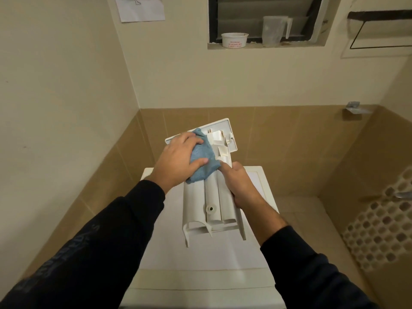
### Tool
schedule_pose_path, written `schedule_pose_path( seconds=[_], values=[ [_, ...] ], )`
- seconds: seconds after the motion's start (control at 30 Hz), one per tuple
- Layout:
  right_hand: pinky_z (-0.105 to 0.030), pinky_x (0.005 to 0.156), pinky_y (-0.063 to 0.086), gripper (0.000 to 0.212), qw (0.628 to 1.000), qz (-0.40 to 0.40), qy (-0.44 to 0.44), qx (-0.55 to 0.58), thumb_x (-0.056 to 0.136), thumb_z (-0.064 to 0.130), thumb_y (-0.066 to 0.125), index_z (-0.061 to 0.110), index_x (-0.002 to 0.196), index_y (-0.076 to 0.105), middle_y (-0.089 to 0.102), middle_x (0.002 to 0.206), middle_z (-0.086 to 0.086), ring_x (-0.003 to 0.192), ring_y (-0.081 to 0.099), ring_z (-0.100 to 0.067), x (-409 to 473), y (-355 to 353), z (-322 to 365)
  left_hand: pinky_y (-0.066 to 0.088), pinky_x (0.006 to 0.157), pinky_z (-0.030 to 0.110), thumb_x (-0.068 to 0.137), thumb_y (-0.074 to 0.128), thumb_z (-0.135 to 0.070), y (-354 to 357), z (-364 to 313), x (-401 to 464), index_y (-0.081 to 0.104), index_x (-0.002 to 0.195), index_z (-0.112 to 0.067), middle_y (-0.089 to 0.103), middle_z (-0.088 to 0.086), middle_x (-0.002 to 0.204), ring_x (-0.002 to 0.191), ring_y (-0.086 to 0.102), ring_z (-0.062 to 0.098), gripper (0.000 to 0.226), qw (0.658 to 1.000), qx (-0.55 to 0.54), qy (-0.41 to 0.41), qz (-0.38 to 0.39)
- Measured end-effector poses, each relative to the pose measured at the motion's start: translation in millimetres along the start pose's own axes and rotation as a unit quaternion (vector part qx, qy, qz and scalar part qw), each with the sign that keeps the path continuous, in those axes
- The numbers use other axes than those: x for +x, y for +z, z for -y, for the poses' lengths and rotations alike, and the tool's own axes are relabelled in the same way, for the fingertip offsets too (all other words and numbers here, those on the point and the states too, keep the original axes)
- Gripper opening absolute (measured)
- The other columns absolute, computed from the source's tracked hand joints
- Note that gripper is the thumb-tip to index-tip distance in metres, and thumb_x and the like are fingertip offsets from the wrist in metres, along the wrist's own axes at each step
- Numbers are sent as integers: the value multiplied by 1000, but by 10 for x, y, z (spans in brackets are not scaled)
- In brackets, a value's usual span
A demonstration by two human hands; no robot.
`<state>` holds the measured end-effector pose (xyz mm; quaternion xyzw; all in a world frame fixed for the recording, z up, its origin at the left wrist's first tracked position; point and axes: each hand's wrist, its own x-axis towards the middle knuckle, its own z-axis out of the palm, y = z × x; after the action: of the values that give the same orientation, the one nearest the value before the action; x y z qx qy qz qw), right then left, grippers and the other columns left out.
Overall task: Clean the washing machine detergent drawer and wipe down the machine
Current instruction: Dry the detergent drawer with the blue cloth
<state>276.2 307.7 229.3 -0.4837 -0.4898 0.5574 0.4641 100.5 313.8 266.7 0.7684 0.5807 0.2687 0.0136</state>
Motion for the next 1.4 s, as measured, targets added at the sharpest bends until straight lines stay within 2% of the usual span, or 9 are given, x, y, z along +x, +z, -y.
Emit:
schedule_pose_path(
  seconds=[0.07, 0.27, 0.43, 0.53, 0.7, 0.87, 1.1, 1.27, 1.4],
  values=[
    [-23, 55, 47, 20, 1000, 8, -24, 1, 96, 26, 61, 20, 77, 56, 60, 57, 14, 57, 58, -1, -10, 31, 13, 38, 99, 33, 87, 66, -34, 33, 8, -4, 58, 118, -19, 55, 0, 124, 116, 49, 19, 35, 997, 22, -20, -75],
    [-29, 68, 49, 19, 999, -35, 7, -12, 96, 33, 60, 15, 100, 53, 60, 98, -4, 87, 60, -14, -4, 73, -91, 35, 90, 23, 92, 62, -36, 74, 193, -94, 62, 120, -19, 58, -1, 118, 111, 49, 20, 33, 993, 6, -55, -107],
    [-31, 70, 50, 19, 999, -47, 14, -4, 96, 36, 58, 19, 97, 51, 59, 103, -6, 91, 61, -16, 18, 63, -65, 35, 92, 15, 92, 65, -26, 116, 160, -132, 66, 116, -17, 54, -6, 114, 106, 48, 9, 25, 978, -88, -100, -160],
    [-32, 70, 50, 20, 998, -51, 14, 25, 97, 37, 58, 18, 98, 51, 58, 99, -3, 90, 60, -17, 35, 56, -60, 40, 68, 8, 93, 61, -15, 202, 94, -225, 63, 91, -14, 57, -4, 89, 76, 50, 3, 3, 925, -252, -202, -199],
    [-30, 74, 51, 21, 999, -15, -35, -23, 94, 34, 62, 15, 102, 57, 60, 99, -2, 91, 61, -16, 47, -65, -104, 36, 44, 20, 95, 58, -12, 236, 160, -315, 53, 69, -4, 47, 5, 63, 54, 41, 12, 27, 838, -429, -312, -129],
    [-27, 76, 49, 33, 994, -4, -85, -68, 85, 45, 64, 18, 101, 54, 60, 99, 0, 92, 61, -13, -42, 5, -225, 43, 52, 27, 94, 58, -11, 311, 285, -310, 59, 74, -2, 62, 8, 73, 67, 55, 18, 22, 794, -425, -396, -181],
    [-32, 72, 42, 27, 997, 11, -72, 34, 90, 35, 62, 16, 81, 45, 44, 79, 3, 76, 46, -13, -32, -38, -261, 47, 56, 29, 99, 45, -10, 238, 249, -354, 61, 80, -14, 64, 6, 72, 63, 57, 20, 25, 731, -512, -442, -90],
    [-26, 67, 34, 35, 997, 21, -52, 57, 89, 39, 63, 27, 72, 34, 36, 74, 16, 69, 36, -4, 16, -12, -221, 49, 65, 28, 104, 43, -25, 260, 76, -282, 61, 87, -12, 61, 7, 84, 71, 57, 17, 29, 636, -625, -448, -73],
    [-30, 68, 37, 31, 996, -15, -64, 57, 89, 36, 63, 19, 75, 41, 40, 77, 2, 72, 40, -14, 46, -40, -212, 56, 60, 28, 102, 46, -41, 249, 17, -302, 69, 96, -16, 73, 1, 80, 67, 69, 13, 34, 642, -644, -414, -31]
  ],
)
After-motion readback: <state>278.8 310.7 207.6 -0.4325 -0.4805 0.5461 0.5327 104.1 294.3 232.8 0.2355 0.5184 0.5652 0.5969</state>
